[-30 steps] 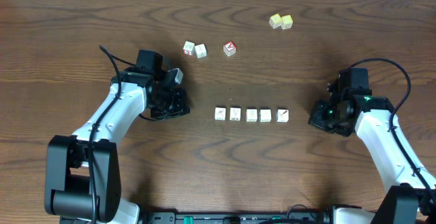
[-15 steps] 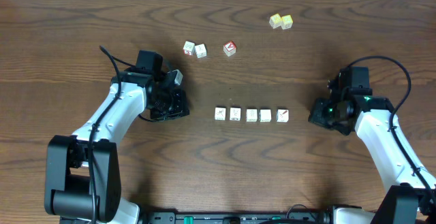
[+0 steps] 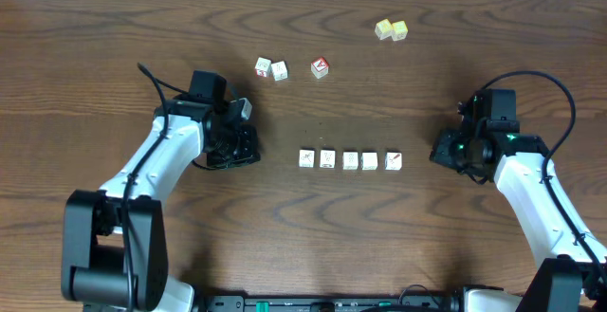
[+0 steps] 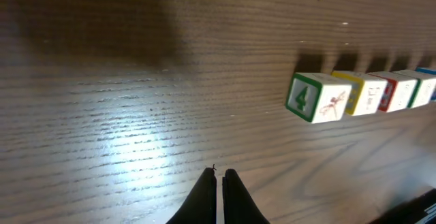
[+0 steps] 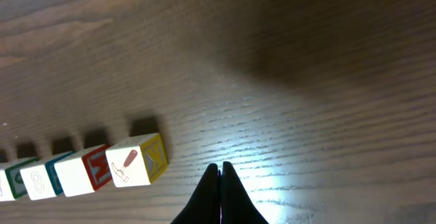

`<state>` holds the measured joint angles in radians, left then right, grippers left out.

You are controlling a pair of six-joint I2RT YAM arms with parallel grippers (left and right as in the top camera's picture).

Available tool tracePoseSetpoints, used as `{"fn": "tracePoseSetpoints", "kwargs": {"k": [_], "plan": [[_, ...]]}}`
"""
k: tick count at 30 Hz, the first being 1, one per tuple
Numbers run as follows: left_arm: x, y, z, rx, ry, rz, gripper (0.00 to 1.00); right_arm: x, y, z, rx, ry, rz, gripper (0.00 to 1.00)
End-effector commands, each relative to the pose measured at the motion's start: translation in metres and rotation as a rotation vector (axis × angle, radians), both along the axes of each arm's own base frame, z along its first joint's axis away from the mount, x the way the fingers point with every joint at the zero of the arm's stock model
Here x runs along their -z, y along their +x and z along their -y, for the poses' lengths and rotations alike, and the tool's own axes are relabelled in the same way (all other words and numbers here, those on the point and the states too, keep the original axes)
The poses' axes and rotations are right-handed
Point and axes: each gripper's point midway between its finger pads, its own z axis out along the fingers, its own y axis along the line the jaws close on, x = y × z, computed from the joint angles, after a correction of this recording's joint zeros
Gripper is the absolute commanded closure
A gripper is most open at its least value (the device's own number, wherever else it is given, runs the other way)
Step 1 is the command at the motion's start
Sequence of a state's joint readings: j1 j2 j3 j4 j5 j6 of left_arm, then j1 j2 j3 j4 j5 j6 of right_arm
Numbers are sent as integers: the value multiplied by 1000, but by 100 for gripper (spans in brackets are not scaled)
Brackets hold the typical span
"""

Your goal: Lift 5 blocks

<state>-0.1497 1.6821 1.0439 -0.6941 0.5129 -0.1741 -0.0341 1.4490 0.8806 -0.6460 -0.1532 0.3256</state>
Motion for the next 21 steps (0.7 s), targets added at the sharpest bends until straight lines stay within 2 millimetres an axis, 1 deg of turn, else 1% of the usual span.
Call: {"fn": "tracePoseSetpoints", "kwargs": {"k": [1, 2, 3, 4, 8, 12, 14, 16, 21], "plan": [[-31, 3, -4, 14, 6, 109, 93, -2, 4, 2, 0, -19, 11, 99], [-39, 3, -5, 11, 10, 135, 93, -2, 4, 2, 0, -19, 9, 99], [-51, 2, -10, 3, 34, 174, 93, -1, 1, 2, 0, -19, -1, 99], [-57, 1, -15, -10, 58, 194, 93, 0, -1, 2, 0, -18, -9, 99], [-71, -9, -45, -149, 201, 201, 93, 1, -4, 2, -1, -15, -23, 99], [-74, -23, -76, -287, 350, 165, 93, 1, -4, -1, -6, -1, -23, 99], [-72, -27, -88, -352, 407, 145, 93, 1, -6, -3, -11, 12, -29, 99], [-72, -29, -95, -401, 436, 132, 93, 1, -6, -3, -11, 12, -32, 99], [-71, -29, -95, -422, 432, 125, 93, 1, -7, -3, -11, 11, -34, 99]]}}
